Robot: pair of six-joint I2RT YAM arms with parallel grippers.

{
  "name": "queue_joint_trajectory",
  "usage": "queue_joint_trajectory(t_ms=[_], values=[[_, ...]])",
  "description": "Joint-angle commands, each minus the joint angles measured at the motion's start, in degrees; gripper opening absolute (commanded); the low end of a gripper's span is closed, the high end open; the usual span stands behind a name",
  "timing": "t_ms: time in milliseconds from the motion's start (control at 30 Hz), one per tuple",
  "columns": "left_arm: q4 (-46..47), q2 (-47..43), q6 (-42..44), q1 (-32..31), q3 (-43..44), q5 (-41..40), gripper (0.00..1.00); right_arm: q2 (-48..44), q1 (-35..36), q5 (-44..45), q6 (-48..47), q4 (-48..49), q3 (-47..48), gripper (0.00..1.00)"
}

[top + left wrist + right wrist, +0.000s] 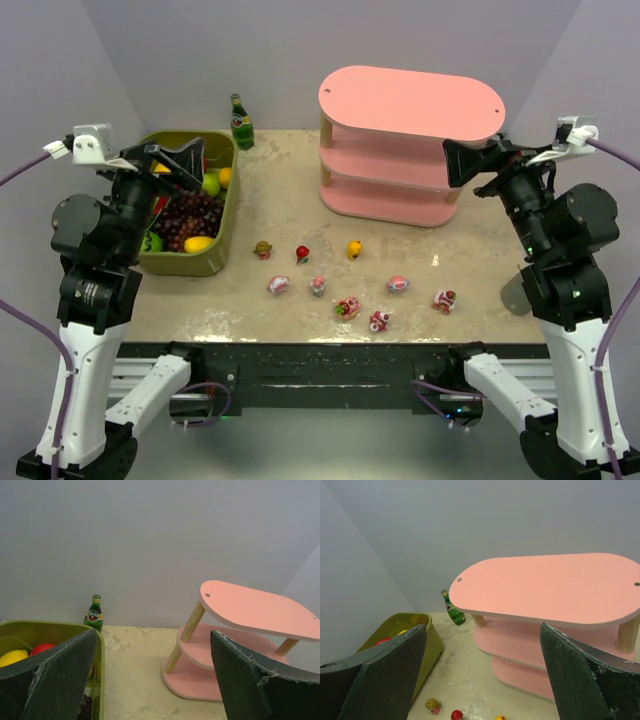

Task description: Place and organize the plastic toys onto the shelf

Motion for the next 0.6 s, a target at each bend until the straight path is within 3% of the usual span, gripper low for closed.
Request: queue_joint_trajectory(t_ms=[0,100,167,233,333,433,567], values=[[1.4,-0.7,1.4,0.3,-1.5,1.5,1.0,1.2,-0.2,2.2,-1.3,-6.3,0.0,0.99],[3.6,-2.7,1.6,0.3,-4.9,3.7,1.0,2.7,-0.2,2.7,-3.5,-11.6,-0.6,0.99],[6.3,-3.2,3.2,0.3,-7.8,9.9,1.0,3.0,-0.1,-3.7,-4.7,-12.8,-2.0,0.98],[7.4,-3.2,3.5,0.3,-9.6,15.3,1.0,1.4,0.2,-11.4,-5.0,-9.7,-6.5,0.97],[5.3,-2.5,4.0,0.3,-10.9,17.3,1.0,-1.3,3.2,-17.1,-5.4,-4.5,-13.1,0.97],[3.4,-2.0,4.1,0.3,-12.9,16.9,1.0,-1.4,11.3,-18.3,-7.0,-0.2,-18.6,0.97],[3.1,-1.7,3.3,0.3,-15.9,15.7,1.0,4.3,28.0,-9.3,-10.4,2.5,-23.0,0.97]])
